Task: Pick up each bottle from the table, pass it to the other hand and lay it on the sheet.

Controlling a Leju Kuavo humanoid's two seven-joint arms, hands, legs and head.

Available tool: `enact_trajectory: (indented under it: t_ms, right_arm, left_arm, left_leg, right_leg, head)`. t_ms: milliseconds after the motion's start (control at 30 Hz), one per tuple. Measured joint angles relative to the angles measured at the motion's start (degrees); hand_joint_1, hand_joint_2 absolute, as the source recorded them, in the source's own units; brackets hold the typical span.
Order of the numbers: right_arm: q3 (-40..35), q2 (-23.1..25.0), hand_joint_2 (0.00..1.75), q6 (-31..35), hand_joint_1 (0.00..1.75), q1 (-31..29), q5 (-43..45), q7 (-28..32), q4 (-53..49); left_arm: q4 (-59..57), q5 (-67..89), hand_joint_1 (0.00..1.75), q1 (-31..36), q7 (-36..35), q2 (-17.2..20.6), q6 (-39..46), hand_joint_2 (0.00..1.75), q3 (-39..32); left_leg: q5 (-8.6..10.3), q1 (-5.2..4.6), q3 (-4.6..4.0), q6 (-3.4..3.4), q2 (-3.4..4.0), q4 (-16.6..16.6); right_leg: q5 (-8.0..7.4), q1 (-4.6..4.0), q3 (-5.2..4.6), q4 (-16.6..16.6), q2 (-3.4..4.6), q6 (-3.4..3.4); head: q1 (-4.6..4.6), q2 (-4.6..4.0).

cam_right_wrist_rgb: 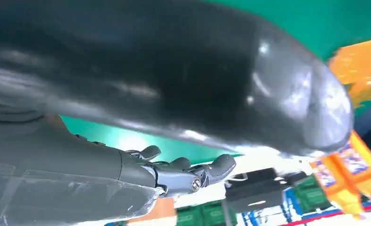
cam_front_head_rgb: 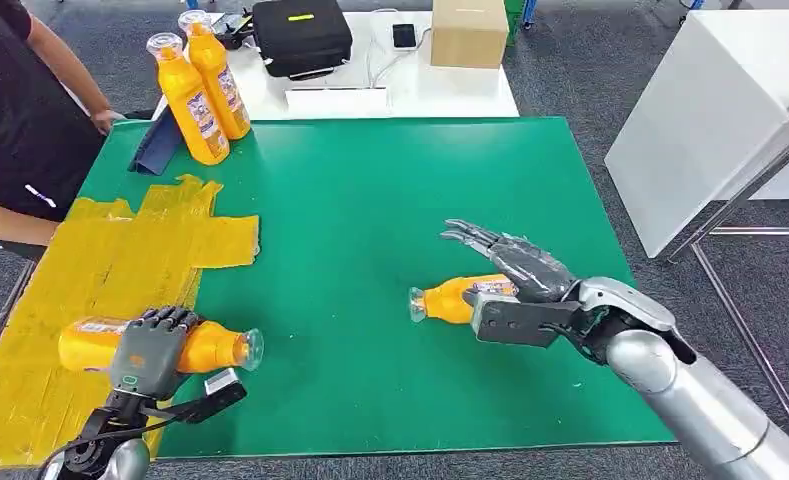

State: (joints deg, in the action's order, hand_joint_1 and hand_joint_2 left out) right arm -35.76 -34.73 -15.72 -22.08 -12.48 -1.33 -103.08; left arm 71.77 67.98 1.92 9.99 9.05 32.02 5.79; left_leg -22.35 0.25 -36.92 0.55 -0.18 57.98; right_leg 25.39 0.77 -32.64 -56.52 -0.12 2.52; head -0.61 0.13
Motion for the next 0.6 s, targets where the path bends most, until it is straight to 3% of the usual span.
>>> enact_trajectory:
  t_ms: [100,133,167,367,600]
  right_arm:
    - [1.5,-2.2,0.00,0.0,0.00,2.0,-0.7,0.1,-1.3]
    - [1.8,-2.6,1.75,0.0,0.00,2.3,-0.7,0.1,-1.6]
    - [2.1,-3.2,1.75,0.0,0.00,2.8,-0.9,0.1,-1.9]
    - [4.9,-5.4,1.75,-0.2,0.00,7.0,-4.4,-0.4,-3.0]
    - [5.7,-5.1,1.75,0.7,0.00,10.3,-15.4,-4.1,-2.2]
  left_arm:
    - [-3.9,0.8,1.69,0.5,-0.4,0.4,0.8,1.75,-0.2]
    - [-4.7,0.8,0.00,0.6,-0.4,0.4,1.0,1.75,-0.3]
    - [-5.4,1.1,0.00,1.0,-0.6,0.5,1.0,0.00,-0.3]
    - [-8.9,5.1,0.00,3.7,-5.0,0.8,-2.9,0.00,-0.5]
    - [-8.8,6.0,0.00,4.3,-6.0,0.9,-4.5,0.00,-0.8]
  left_leg:
    - [0.00,0.00,-0.01,0.00,0.00,0.0]
    - [0.00,0.00,0.00,0.00,0.01,0.0]
    - [0.00,0.00,0.01,0.00,0.01,0.0]
    - [0.00,-0.01,0.09,0.01,-0.19,0.0]
    - [0.03,-0.01,0.32,0.04,-0.16,0.0]
  right_leg:
    - [0.00,0.00,0.01,0.0,0.01,0.00]
    - [0.00,0.00,-0.01,0.0,0.01,0.00]
    - [0.00,0.00,0.00,0.0,0.00,0.00]
    - [0.02,0.01,0.25,0.0,-0.28,0.02]
    - [0.02,0.00,0.43,0.0,-0.26,0.02]
  head:
    - [0.00,0.00]
    - [0.00,0.00]
    - [0.00,0.00]
    - [0.02,0.00]
    - [0.00,0.00]
